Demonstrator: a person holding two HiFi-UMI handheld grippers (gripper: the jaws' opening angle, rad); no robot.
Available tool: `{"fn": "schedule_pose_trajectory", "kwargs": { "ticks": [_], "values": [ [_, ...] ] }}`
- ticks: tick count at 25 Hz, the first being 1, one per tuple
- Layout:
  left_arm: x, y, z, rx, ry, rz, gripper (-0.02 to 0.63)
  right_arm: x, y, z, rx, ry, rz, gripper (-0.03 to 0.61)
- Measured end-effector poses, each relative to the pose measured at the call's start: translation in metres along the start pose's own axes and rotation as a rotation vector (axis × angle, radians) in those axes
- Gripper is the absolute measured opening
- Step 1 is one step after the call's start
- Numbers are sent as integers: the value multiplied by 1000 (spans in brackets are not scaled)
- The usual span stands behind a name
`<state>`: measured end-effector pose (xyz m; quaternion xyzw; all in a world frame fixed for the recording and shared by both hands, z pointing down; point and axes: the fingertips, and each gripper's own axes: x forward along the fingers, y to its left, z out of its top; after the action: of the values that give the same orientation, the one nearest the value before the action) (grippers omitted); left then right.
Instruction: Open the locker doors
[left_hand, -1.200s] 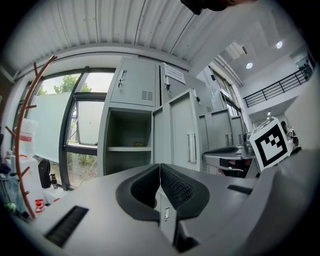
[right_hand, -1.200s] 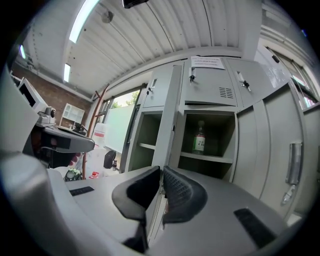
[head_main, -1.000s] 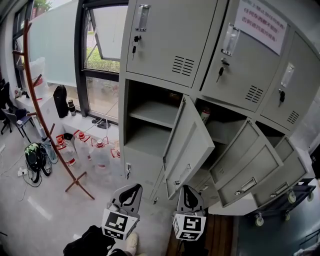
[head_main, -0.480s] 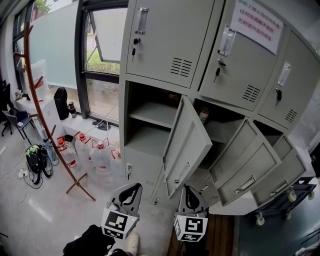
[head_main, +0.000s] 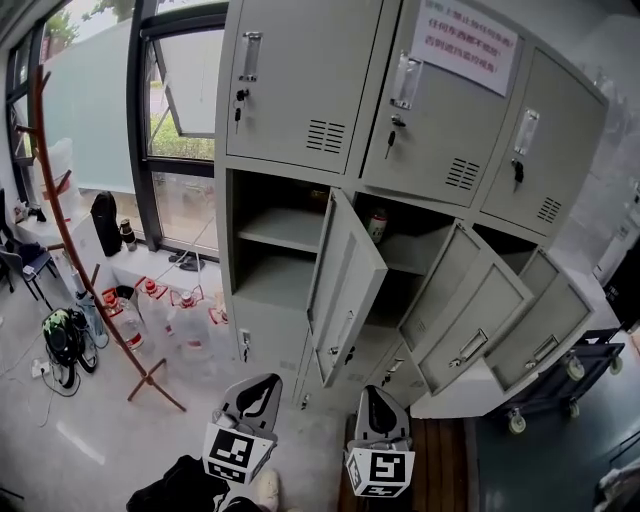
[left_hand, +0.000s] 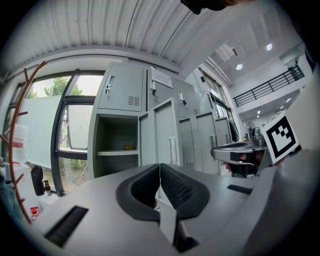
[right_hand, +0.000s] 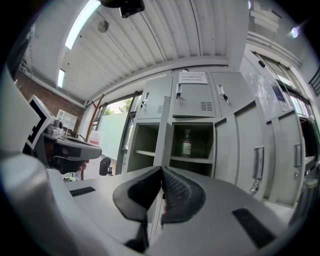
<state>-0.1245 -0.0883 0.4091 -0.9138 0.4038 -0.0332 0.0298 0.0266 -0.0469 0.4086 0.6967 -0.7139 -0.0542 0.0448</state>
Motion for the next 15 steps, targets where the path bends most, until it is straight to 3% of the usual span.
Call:
{"fn": "schedule_pose_trajectory", "kwargs": {
  "ticks": [15],
  "values": [
    [-38,-61,-30,-3,38,-78,25,-89,-2,-44,39,44,-66,17]
  ]
}}
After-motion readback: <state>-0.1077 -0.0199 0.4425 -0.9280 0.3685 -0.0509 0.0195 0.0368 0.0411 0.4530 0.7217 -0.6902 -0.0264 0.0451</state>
